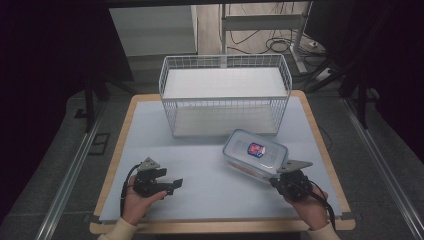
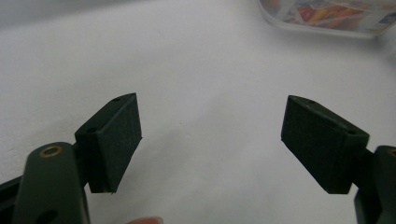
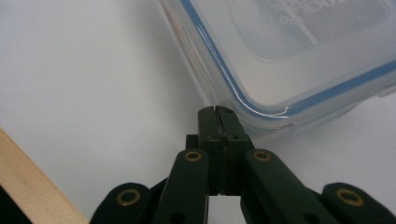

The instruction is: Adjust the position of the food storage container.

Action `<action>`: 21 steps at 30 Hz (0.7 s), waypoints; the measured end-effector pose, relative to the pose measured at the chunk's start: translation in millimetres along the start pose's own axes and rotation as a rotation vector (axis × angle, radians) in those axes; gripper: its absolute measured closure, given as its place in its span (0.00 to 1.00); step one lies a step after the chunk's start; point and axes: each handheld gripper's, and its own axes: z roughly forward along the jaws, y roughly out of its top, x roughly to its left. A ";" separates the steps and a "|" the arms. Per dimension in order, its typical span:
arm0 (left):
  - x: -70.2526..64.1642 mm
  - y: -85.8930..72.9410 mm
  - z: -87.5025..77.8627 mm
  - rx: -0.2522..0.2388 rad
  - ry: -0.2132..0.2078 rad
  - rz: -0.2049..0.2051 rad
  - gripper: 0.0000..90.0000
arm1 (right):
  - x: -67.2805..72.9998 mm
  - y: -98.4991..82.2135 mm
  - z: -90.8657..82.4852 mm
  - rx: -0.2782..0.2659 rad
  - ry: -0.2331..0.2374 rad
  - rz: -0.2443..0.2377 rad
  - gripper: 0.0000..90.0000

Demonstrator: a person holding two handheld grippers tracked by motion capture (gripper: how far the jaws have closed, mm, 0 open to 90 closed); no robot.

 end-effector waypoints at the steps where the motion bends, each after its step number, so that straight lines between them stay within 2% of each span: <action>1: 0.0 0.0 0.1 0.001 0.000 0.000 0.22 | -1.7 -0.3 -0.1 -0.001 -0.001 0.001 1.00; 10: -0.3 -0.2 1.0 0.000 -0.002 0.000 0.22 | -15.2 -0.9 -1.0 -0.014 -0.018 0.037 1.00; 21: -0.2 -0.3 1.1 0.001 -0.002 0.000 0.22 | -19.2 -1.8 -1.5 -0.022 -0.025 0.044 1.00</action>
